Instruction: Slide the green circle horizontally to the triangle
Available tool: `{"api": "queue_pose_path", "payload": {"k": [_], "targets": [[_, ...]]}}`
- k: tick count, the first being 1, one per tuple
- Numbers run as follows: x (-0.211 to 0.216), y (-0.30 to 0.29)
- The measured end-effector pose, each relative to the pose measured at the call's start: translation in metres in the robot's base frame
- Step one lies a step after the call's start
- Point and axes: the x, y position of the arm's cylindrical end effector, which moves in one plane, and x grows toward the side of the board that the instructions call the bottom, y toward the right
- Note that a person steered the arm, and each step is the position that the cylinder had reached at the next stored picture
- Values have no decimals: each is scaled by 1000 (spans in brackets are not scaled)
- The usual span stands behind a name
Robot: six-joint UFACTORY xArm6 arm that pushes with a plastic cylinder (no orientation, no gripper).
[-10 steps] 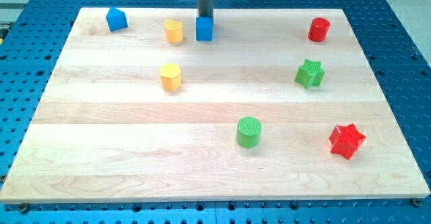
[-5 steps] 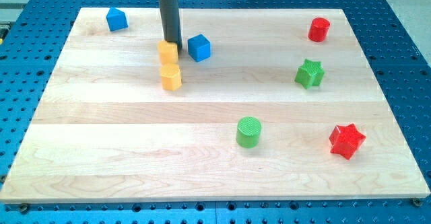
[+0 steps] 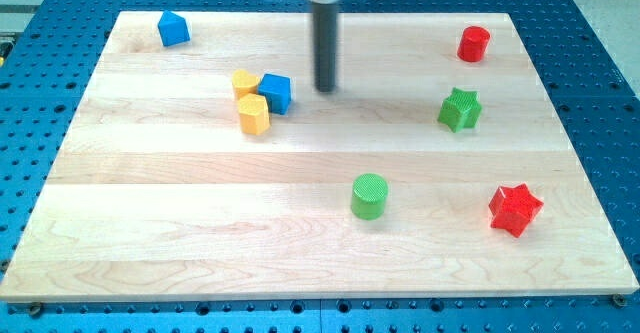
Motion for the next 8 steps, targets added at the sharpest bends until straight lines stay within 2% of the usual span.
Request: {"api": "queue_pose_path", "payload": {"k": [1, 2, 3, 5, 6, 8], "targets": [[104, 65], [167, 82], [228, 71], [182, 13], [215, -17], [107, -23]]}}
